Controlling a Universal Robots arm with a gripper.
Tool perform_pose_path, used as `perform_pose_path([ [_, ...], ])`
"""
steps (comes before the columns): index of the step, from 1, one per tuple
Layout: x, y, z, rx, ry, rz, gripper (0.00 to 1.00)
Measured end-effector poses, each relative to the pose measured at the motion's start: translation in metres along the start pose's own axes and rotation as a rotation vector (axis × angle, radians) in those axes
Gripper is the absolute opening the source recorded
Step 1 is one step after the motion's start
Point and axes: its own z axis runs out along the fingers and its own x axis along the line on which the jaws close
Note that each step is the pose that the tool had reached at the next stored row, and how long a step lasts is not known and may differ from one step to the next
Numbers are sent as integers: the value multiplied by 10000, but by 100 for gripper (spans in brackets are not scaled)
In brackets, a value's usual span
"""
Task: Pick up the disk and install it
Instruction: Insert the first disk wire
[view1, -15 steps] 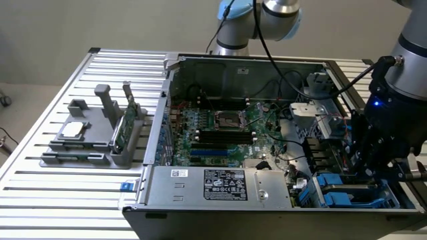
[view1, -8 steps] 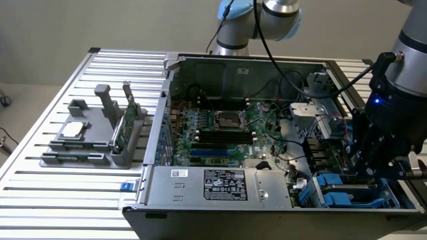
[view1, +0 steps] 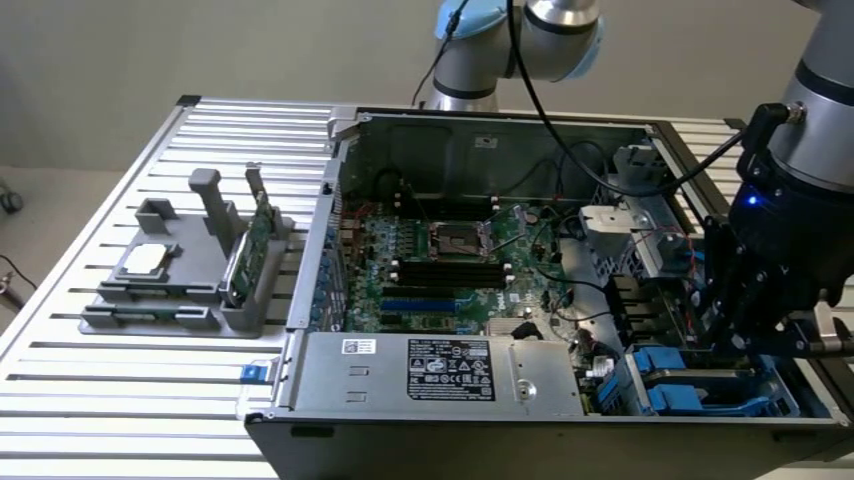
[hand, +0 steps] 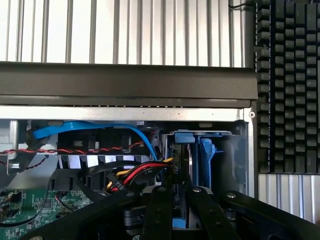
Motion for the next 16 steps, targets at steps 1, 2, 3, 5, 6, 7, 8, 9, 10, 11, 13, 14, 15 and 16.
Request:
perform_pose_path([
  [1,1,0,2,0,-1,7,18],
  [2,2,0,4,0,-3,13,18],
  [3,3,-1,5,-1,-6,18,18],
  [5,3,-1,9,-5,-7,26,18],
  [6,3,-2,12,-9,-6,29,18],
  [7,3,-3,14,-14,-7,32,18],
  [8,3,-4,16,-20,-7,34,18],
  [9,3,-4,19,-27,-6,36,18],
  [10,4,-5,21,-34,-7,36,18],
  [11,3,-7,22,-41,-8,36,18],
  [13,4,-10,24,-57,-7,38,18],
  [14,4,-13,25,-64,-7,39,18],
  [15,4,-16,26,-71,-5,40,18],
  [16,4,-17,26,-76,-5,39,18],
])
